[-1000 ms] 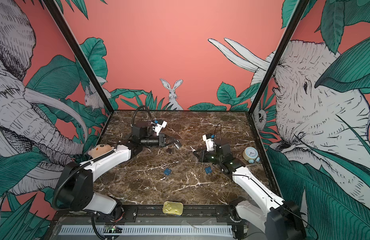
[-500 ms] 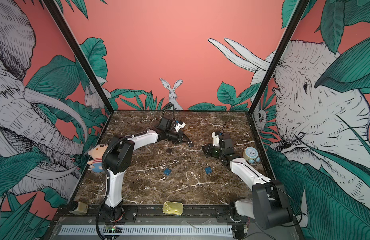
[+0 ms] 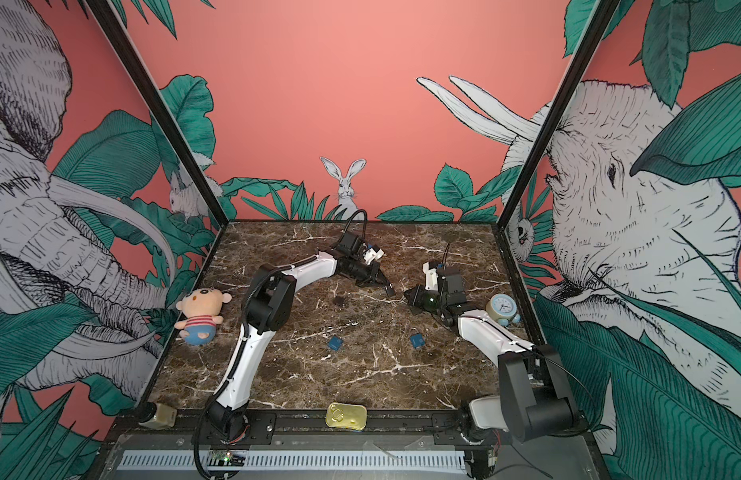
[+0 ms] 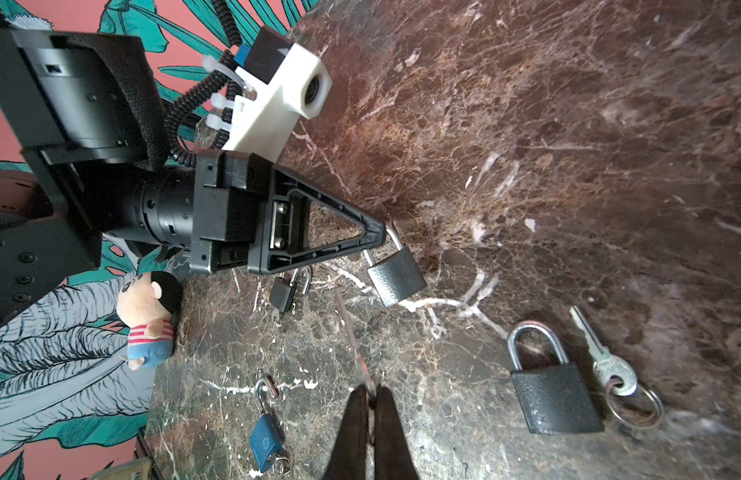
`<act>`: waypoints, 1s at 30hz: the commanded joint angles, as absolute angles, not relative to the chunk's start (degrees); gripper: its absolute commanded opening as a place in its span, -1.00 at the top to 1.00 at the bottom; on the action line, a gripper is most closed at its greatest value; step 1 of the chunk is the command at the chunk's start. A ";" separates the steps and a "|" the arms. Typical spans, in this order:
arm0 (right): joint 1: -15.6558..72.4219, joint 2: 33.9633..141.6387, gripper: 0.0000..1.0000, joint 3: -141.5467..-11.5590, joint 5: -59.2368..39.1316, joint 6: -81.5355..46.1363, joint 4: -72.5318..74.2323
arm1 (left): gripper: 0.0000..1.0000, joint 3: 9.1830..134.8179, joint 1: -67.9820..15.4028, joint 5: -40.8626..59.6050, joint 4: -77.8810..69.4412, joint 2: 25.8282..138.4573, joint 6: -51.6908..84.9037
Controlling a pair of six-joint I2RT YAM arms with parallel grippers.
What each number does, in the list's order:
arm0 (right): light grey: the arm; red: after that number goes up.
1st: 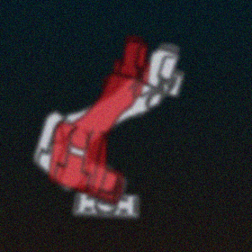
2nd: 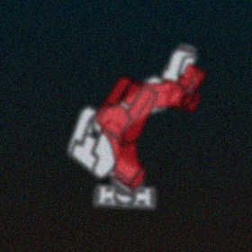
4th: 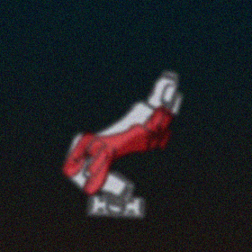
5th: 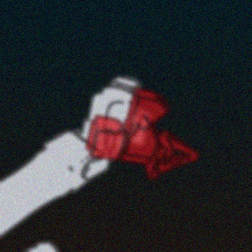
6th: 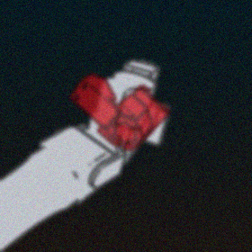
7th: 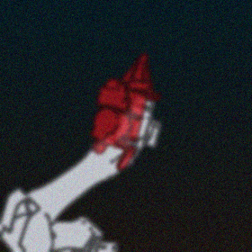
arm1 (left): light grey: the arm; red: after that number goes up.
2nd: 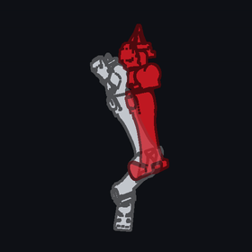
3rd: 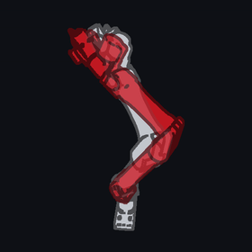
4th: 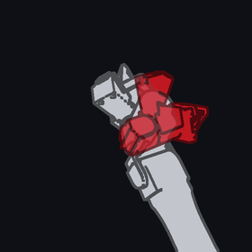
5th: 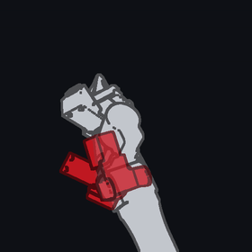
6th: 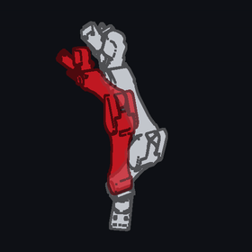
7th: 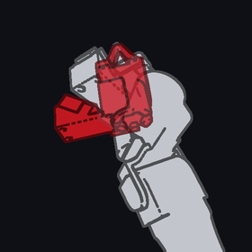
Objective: Lock with the key
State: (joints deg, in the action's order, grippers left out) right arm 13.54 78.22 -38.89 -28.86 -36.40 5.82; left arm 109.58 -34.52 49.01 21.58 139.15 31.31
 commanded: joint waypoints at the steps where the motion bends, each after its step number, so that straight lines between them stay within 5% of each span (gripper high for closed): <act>1: 13.23 78.84 1.00 -40.51 -28.58 -35.23 8.00 | 1.00 112.43 -35.07 50.28 25.28 139.31 29.71; 12: 13.10 80.23 1.00 -40.69 -29.06 -35.43 8.58 | 1.00 114.30 -35.33 50.31 25.89 141.77 30.57; 18: 13.10 81.26 1.00 -40.98 -27.67 -34.97 6.33 | 0.59 113.62 -35.25 48.35 25.04 141.15 31.50; 30: 13.29 85.17 1.00 -43.09 -26.68 -35.40 5.14 | 0.46 97.53 -31.08 43.51 7.12 130.75 38.52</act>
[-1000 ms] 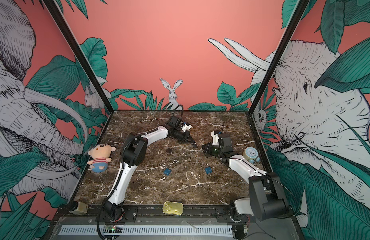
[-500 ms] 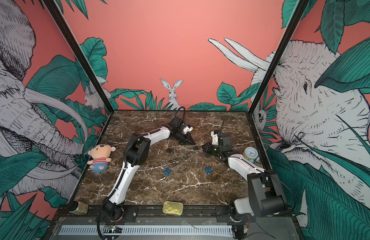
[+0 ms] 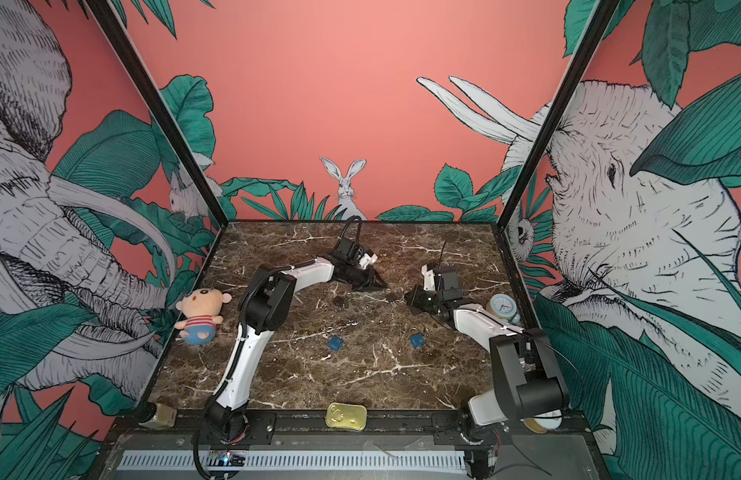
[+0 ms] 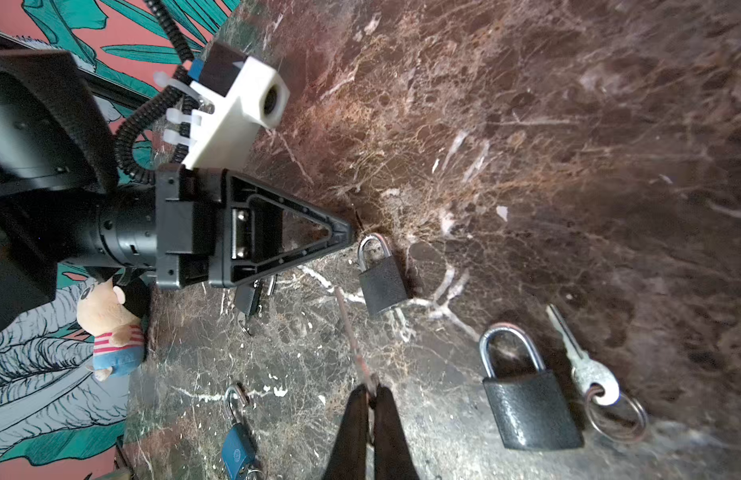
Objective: Lock with the key
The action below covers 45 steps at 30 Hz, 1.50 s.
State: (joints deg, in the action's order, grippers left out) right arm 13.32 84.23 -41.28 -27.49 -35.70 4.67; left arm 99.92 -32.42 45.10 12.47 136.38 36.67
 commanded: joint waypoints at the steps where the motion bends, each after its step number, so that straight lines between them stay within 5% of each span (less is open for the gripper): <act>1: 13.44 85.80 1.00 -43.62 -26.73 -35.48 5.23 | 0.45 96.35 -30.68 43.57 5.89 129.83 38.75; 25: 15.75 103.39 0.99 -52.90 -24.59 -36.79 6.90 | 0.41 78.14 -27.68 43.40 -14.96 114.03 45.75; 33: 15.82 103.81 0.73 -53.35 -24.65 -36.76 6.32 | 0.41 76.95 -27.23 44.23 -17.98 114.02 48.09; 45: 16.07 100.41 0.66 -53.02 -23.53 -36.15 4.02 | 0.41 73.99 -27.24 43.18 -19.15 109.81 47.37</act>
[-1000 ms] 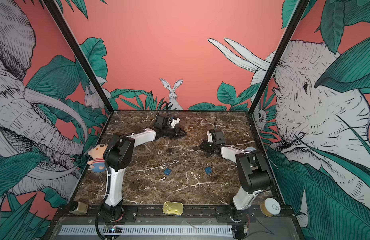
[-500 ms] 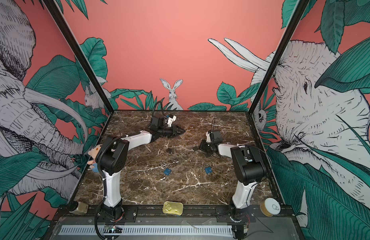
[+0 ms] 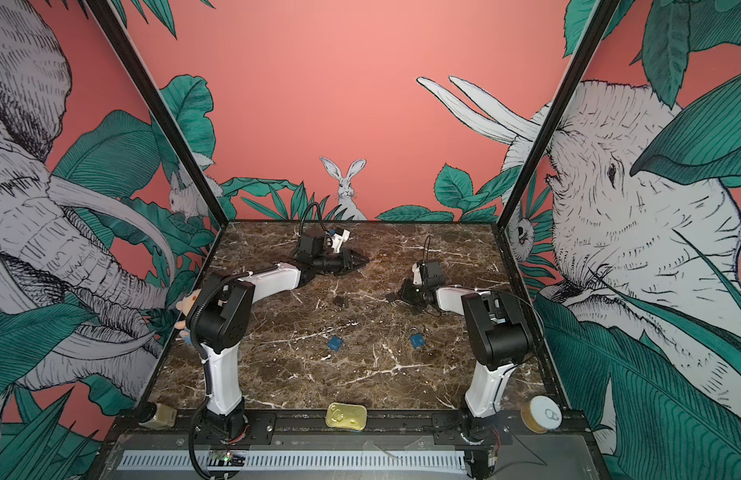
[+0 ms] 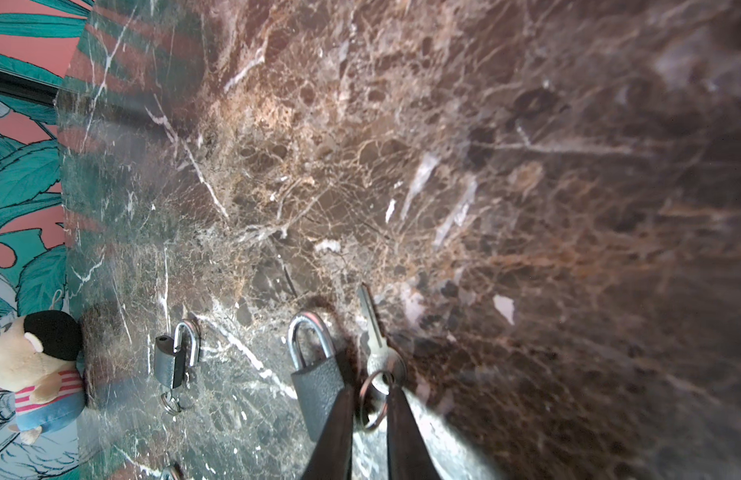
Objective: Lock with the key
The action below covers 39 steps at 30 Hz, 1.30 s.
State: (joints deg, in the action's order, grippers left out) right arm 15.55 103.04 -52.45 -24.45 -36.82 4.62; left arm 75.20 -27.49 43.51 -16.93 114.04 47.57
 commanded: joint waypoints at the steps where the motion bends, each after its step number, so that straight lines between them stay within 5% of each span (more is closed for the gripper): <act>1: 16.16 99.87 0.65 -52.93 -23.15 -35.96 3.63 | 0.41 73.55 -27.25 43.03 -19.19 109.30 47.32; 20: 25.05 84.22 0.59 -51.51 -15.60 -28.82 -9.78 | 0.41 59.45 -27.26 30.99 -5.48 89.91 38.83; 39: 53.05 81.15 0.35 -56.28 -2.55 -14.92 -19.74 | 0.39 42.06 -24.72 15.84 14.06 63.71 37.90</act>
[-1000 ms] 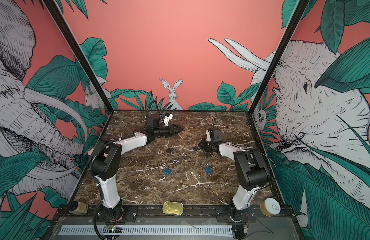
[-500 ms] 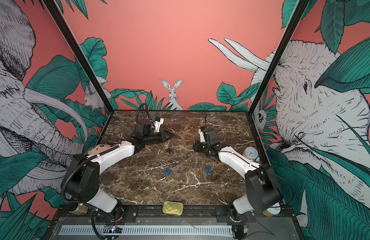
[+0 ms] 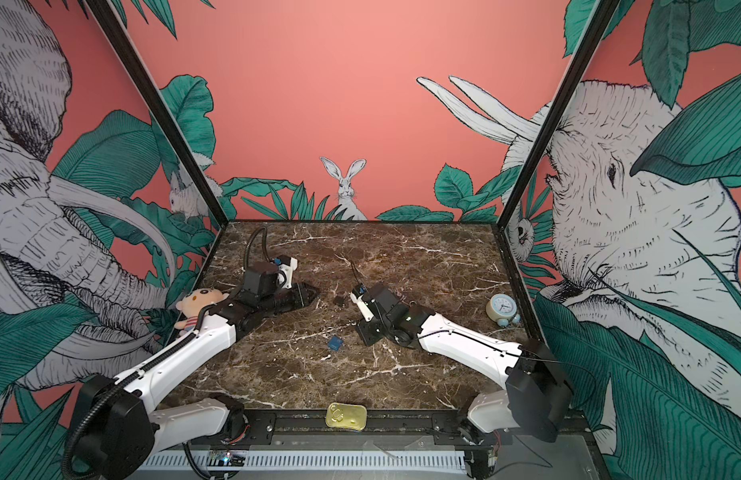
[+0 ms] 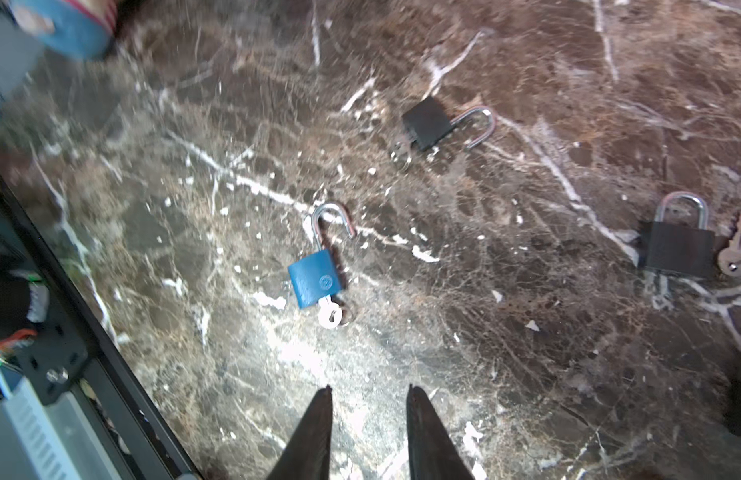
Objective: Lock with the key
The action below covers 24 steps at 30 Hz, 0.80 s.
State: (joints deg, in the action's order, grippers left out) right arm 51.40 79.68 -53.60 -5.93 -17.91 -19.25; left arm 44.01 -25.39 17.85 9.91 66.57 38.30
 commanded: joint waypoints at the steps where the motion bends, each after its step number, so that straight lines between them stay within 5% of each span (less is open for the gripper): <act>1: 53.97 82.08 0.35 -57.00 -2.40 -14.13 -19.82 | 0.39 41.29 -24.37 15.46 14.55 62.47 38.03; 24: 61.98 104.99 -0.06 -71.30 1.00 -6.10 -23.65 | 0.33 33.32 -12.80 21.87 17.02 54.96 36.15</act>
